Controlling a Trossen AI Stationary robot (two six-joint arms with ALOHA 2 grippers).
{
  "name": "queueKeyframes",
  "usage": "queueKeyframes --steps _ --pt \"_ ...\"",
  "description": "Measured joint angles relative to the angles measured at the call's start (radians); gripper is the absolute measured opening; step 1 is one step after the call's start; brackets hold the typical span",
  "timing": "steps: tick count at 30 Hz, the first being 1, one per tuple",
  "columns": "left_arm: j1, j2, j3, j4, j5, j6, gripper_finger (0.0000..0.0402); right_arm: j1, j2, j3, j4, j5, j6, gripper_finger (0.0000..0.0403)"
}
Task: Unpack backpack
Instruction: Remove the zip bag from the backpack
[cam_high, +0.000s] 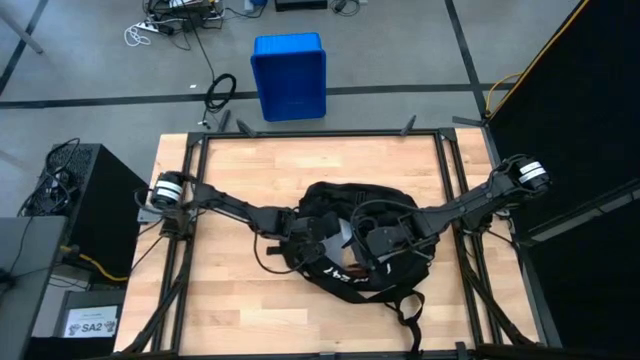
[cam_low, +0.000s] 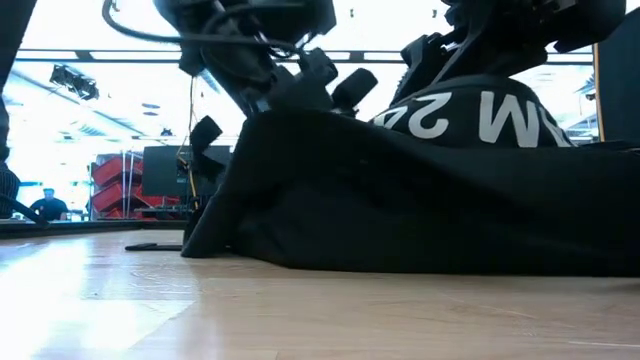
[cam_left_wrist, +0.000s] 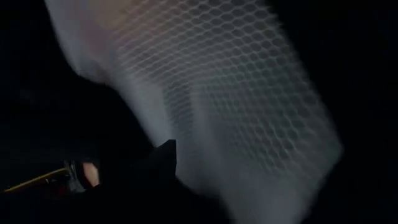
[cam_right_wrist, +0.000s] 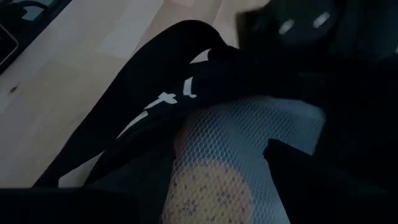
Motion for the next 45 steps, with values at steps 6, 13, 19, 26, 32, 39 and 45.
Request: queueKeyframes --steps 6,13,19,26,32,39,45 --pt "0.015 0.055 0.001 0.146 0.013 0.004 0.0229 -0.013 0.000 0.000 0.000 -0.008 0.002 0.0215" --pt "0.043 0.060 0.000 0.205 0.066 -0.045 0.0191 -0.013 0.000 0.000 0.019 -0.024 0.001 0.0204" --pt "0.061 0.061 -0.001 0.217 0.066 -0.159 0.0042 -0.013 0.000 0.000 0.034 -0.027 0.001 0.0208" --pt "0.051 0.061 -0.002 0.377 0.021 -0.286 0.0001 -0.012 0.000 0.000 0.038 -0.004 -0.025 0.0223" --pt "0.020 0.054 0.008 0.420 -0.013 -0.270 0.0000 0.020 -0.011 0.035 -0.087 0.208 -0.090 0.0226" --pt "-0.014 0.006 0.008 0.440 -0.067 -0.232 0.0000 0.023 -0.017 0.115 -0.297 0.390 0.052 0.0202" --pt "-0.031 -0.034 0.008 0.443 -0.068 -0.231 0.0000 -0.052 -0.018 0.116 -0.307 0.176 0.185 0.0189"
